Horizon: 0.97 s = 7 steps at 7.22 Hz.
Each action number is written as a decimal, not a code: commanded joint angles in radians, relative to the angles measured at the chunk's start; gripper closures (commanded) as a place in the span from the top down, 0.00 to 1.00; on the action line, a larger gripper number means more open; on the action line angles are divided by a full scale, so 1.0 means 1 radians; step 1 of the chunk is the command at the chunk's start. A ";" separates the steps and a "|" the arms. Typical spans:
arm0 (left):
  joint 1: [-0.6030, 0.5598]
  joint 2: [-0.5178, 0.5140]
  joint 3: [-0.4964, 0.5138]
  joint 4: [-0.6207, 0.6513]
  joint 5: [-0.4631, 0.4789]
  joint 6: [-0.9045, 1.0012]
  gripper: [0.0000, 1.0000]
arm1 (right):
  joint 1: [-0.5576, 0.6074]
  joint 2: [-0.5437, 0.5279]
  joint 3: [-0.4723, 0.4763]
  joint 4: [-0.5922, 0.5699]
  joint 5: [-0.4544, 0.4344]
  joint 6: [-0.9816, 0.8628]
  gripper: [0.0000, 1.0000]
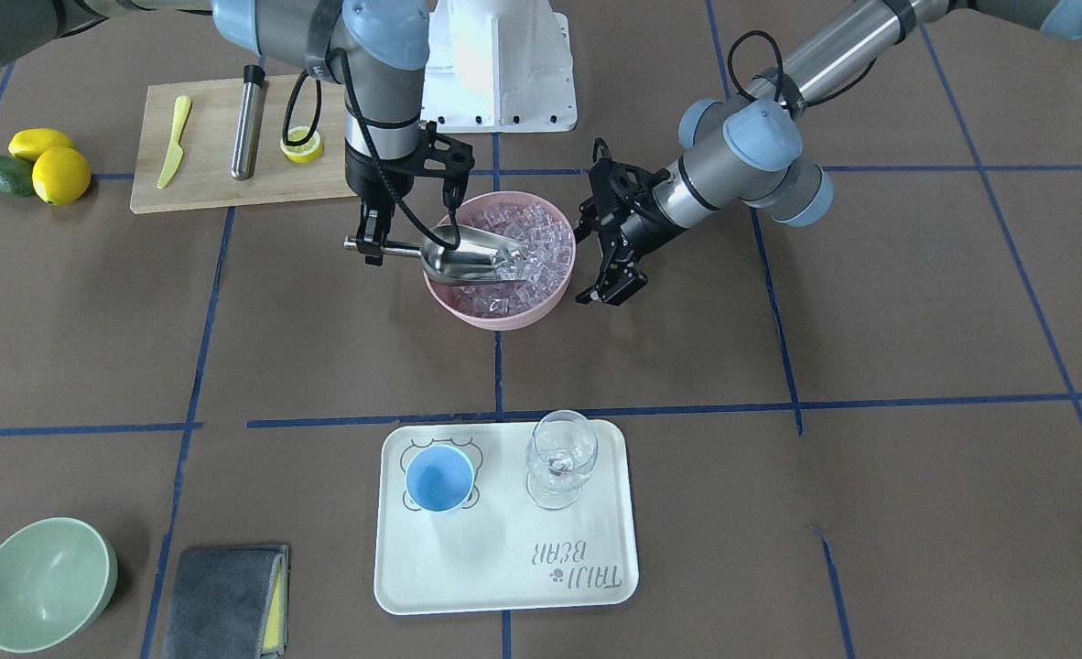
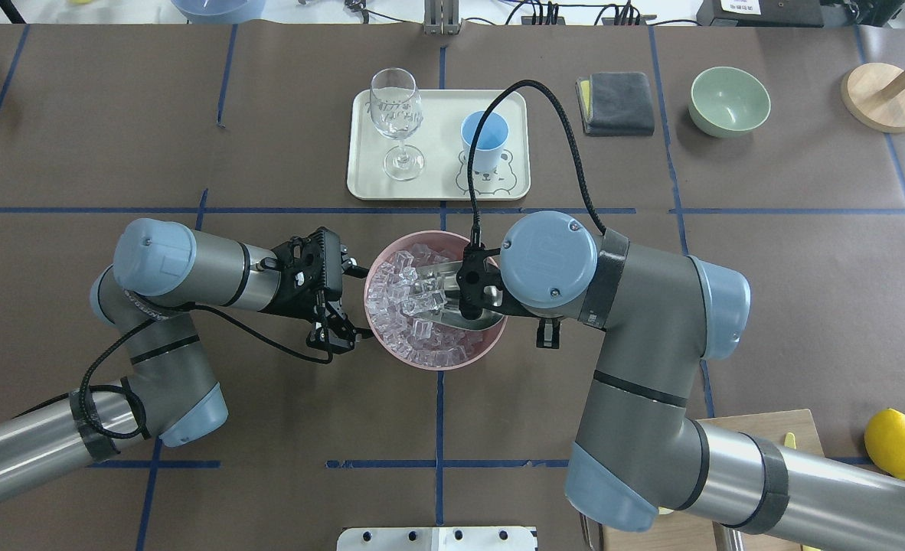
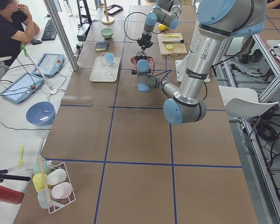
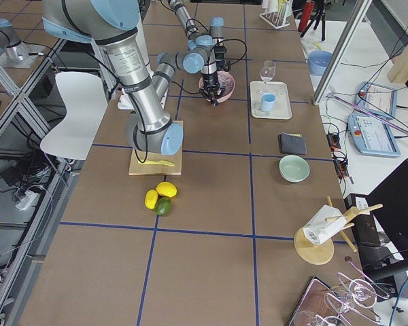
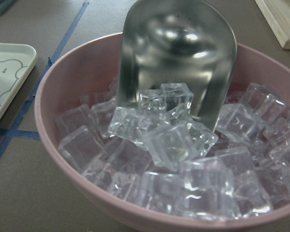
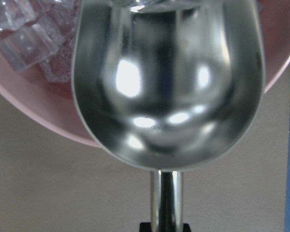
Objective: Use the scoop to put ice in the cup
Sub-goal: 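Drag the scoop through the ice and lift it out with cubes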
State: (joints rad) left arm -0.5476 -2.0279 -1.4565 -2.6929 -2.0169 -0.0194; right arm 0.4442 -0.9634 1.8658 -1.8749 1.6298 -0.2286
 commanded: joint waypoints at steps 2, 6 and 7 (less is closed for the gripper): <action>-0.003 0.000 -0.004 0.002 0.001 0.001 1.00 | 0.019 -0.038 0.000 0.115 0.057 0.002 0.00; -0.005 0.000 -0.002 0.002 0.003 0.001 1.00 | 0.091 -0.127 0.001 0.313 0.191 0.020 0.00; -0.005 0.001 -0.002 0.002 0.003 0.001 1.00 | 0.108 -0.139 0.001 0.347 0.218 0.020 0.00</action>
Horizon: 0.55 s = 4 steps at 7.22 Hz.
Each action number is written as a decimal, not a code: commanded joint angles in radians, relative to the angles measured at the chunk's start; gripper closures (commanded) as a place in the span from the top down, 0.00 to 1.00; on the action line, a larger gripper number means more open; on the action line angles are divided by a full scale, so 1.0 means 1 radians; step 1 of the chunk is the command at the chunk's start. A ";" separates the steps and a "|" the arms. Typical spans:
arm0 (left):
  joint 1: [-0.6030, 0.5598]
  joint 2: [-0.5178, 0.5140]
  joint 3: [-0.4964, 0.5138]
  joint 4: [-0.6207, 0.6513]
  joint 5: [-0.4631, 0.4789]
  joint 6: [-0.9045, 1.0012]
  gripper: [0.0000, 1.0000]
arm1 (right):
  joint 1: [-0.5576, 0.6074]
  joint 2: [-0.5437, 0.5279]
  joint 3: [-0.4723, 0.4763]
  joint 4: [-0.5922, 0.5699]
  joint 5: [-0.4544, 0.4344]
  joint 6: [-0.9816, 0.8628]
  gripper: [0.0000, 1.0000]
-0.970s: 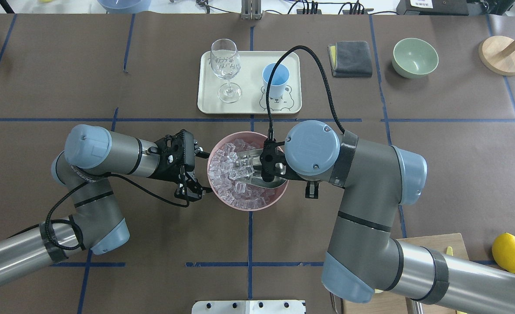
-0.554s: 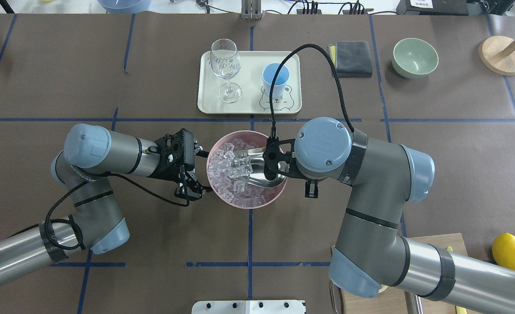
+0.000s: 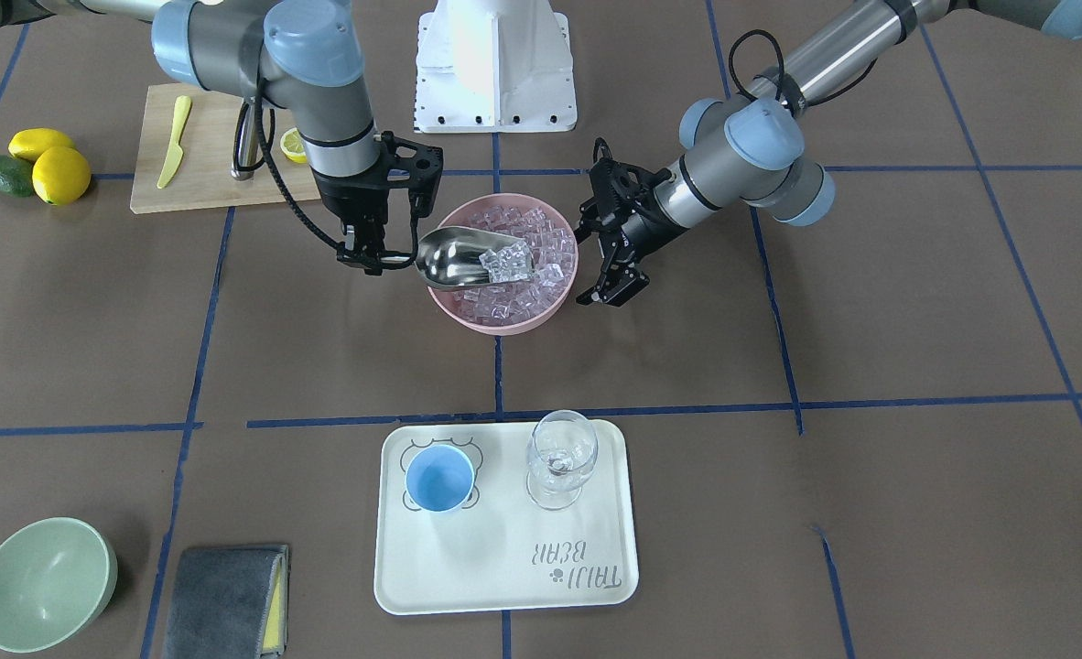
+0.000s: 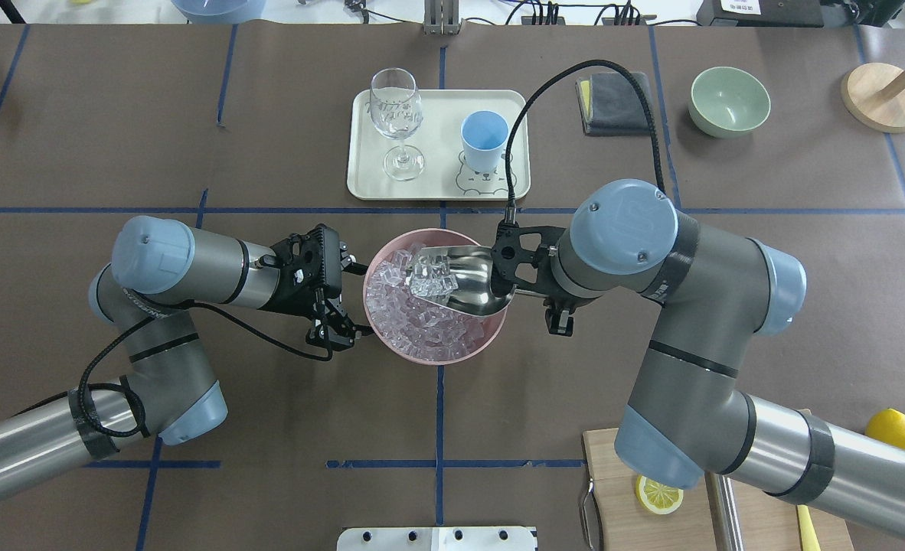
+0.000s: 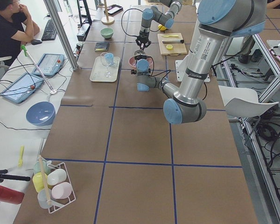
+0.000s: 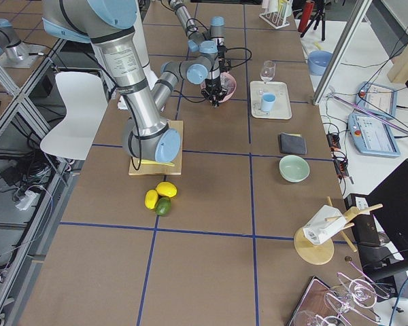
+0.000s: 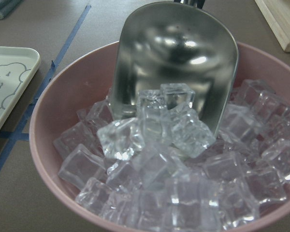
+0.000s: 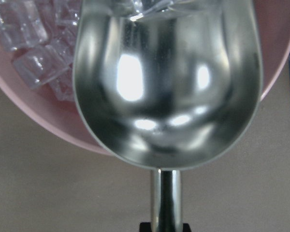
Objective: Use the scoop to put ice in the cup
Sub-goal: 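Drag the scoop through the ice and lift it out with cubes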
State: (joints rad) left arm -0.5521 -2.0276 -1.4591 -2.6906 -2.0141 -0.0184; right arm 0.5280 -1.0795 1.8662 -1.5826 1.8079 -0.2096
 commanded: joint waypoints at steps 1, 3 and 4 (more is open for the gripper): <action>-0.003 0.003 0.000 0.002 -0.001 0.000 1.00 | 0.049 -0.036 0.001 0.094 0.077 0.001 0.00; -0.029 0.029 -0.030 0.058 -0.012 0.000 1.00 | 0.101 -0.037 0.010 0.102 0.145 0.012 0.00; -0.046 0.052 -0.053 0.090 -0.014 0.005 1.00 | 0.125 -0.036 0.013 0.102 0.174 0.012 0.00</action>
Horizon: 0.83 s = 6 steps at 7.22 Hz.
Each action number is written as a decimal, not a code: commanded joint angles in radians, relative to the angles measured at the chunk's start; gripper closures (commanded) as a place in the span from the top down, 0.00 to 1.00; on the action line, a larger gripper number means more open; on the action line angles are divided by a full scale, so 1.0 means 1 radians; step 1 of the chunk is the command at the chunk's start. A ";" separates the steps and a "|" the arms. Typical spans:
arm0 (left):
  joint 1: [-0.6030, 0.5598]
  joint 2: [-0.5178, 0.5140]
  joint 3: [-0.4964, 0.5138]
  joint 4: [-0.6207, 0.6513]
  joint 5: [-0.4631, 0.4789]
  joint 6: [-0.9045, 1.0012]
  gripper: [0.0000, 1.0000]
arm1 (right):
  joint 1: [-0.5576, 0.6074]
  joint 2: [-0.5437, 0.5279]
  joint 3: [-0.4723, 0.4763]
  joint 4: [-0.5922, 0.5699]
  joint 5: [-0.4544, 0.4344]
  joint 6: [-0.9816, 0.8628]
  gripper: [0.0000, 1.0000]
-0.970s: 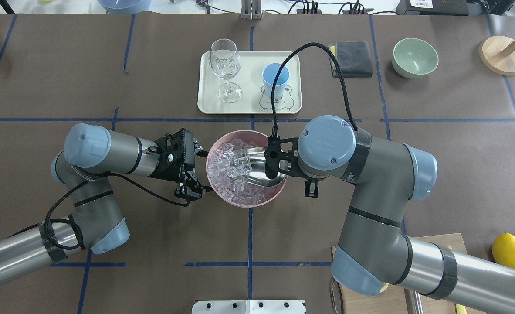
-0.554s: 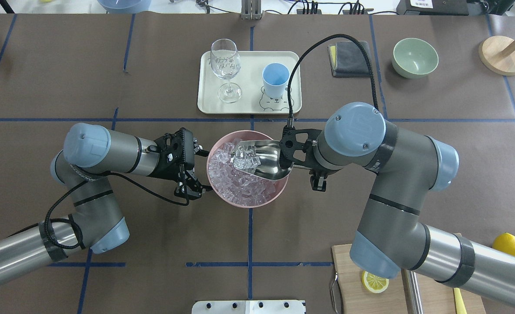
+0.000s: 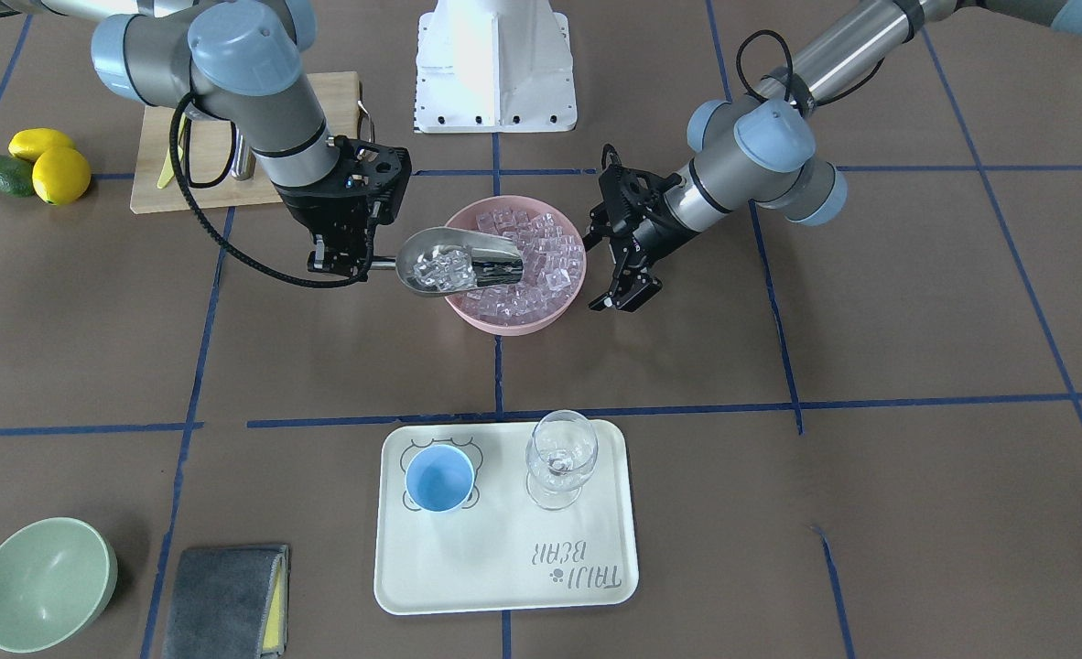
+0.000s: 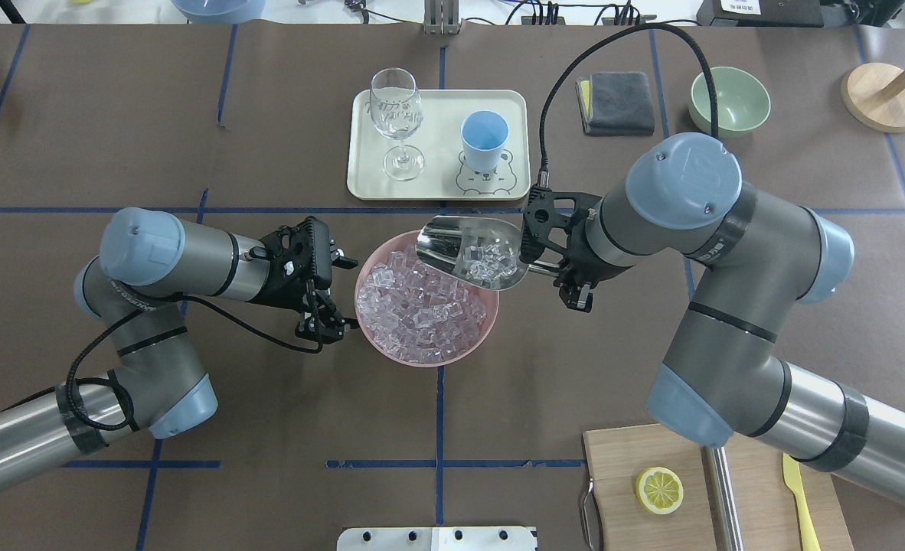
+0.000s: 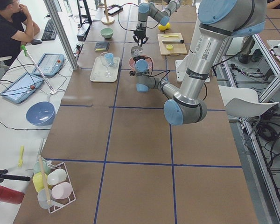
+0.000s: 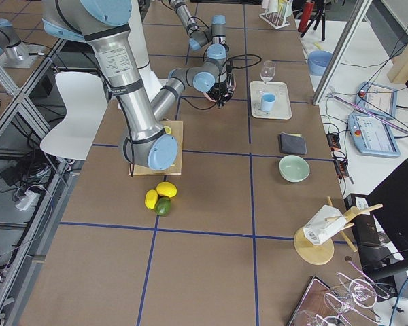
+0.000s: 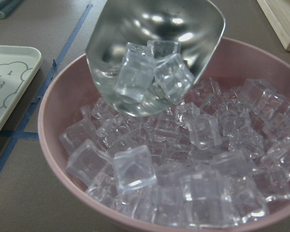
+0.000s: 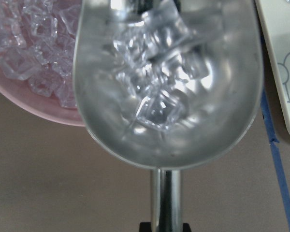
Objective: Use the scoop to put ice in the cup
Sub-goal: 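Drag the scoop through the ice and lift it out with cubes, then carry the filled scoop toward the light-blue cup while the left gripper withdraws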
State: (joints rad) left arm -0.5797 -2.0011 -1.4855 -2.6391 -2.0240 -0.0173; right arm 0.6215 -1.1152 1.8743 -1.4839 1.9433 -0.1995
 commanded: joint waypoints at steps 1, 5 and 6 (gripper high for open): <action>-0.035 0.045 -0.057 0.072 -0.019 0.045 1.00 | 0.065 0.000 0.006 0.004 0.080 0.002 0.00; -0.136 0.111 -0.171 0.238 -0.022 0.079 1.00 | 0.176 0.012 0.034 -0.022 0.144 0.089 0.00; -0.182 0.133 -0.203 0.295 -0.024 0.079 1.00 | 0.197 0.018 0.034 -0.091 0.144 0.106 0.00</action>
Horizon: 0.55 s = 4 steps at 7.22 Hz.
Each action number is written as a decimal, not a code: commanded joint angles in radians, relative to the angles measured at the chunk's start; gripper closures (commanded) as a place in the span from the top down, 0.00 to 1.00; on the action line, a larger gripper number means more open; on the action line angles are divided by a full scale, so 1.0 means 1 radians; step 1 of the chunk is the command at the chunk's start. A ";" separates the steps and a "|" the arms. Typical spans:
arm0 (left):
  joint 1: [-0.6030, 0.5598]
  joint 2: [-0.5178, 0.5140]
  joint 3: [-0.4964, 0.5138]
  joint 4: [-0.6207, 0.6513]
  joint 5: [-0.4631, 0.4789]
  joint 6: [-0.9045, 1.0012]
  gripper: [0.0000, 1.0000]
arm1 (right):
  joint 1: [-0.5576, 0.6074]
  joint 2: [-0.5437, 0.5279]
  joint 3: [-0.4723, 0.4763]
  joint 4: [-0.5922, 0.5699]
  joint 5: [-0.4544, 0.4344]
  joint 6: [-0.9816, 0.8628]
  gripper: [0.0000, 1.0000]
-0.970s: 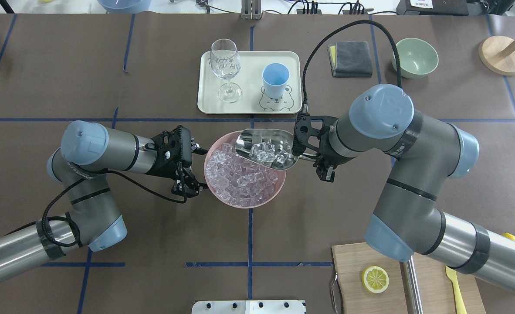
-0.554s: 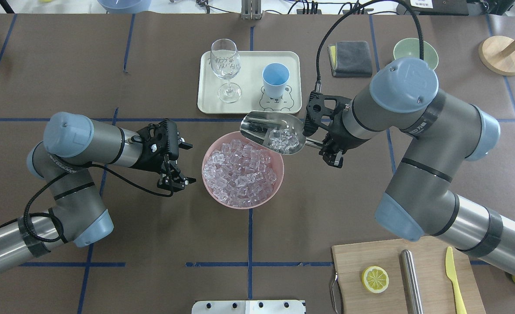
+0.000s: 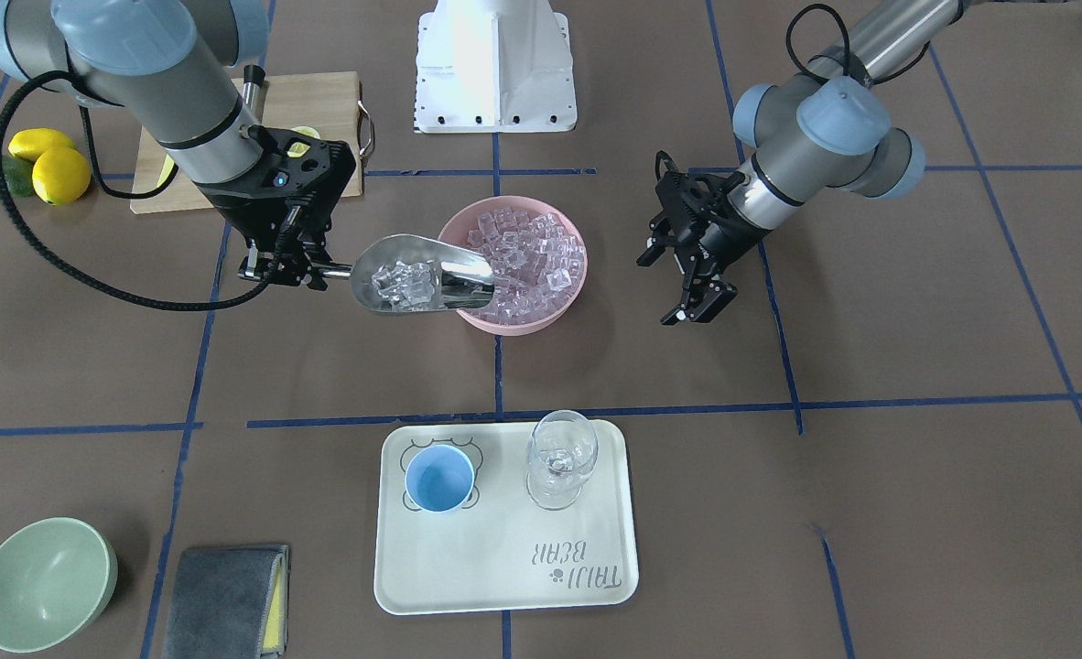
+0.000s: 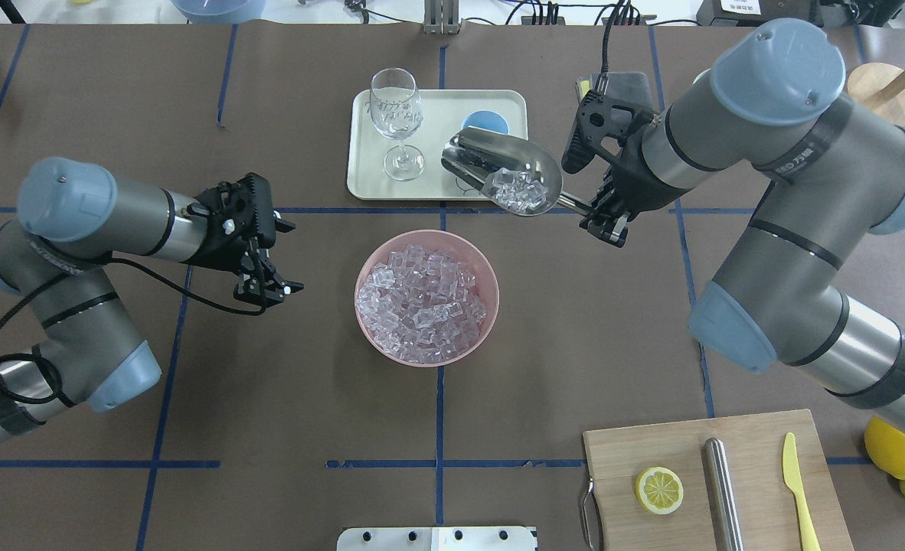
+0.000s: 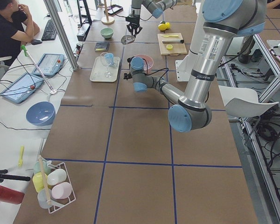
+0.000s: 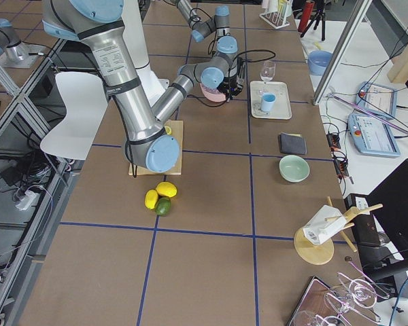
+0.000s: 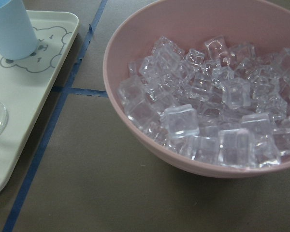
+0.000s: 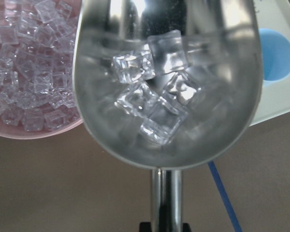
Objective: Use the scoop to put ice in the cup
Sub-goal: 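Carry the filled scoop toward the light-blue cup while the left gripper withdraws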
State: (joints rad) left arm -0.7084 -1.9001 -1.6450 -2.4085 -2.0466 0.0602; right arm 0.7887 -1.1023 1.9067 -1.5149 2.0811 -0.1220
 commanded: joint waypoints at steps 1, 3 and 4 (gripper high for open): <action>-0.096 0.035 -0.056 0.139 -0.036 0.001 1.00 | 0.050 0.028 0.000 -0.146 0.002 0.030 0.00; -0.252 0.058 -0.058 0.335 -0.177 -0.002 1.00 | 0.087 0.093 -0.003 -0.308 0.002 0.035 0.00; -0.334 0.061 -0.059 0.424 -0.223 -0.008 1.00 | 0.087 0.116 -0.018 -0.338 -0.002 0.086 0.00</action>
State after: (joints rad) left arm -0.9406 -1.8467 -1.7018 -2.0993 -2.1991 0.0579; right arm 0.8669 -1.0200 1.9015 -1.7913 2.0823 -0.0777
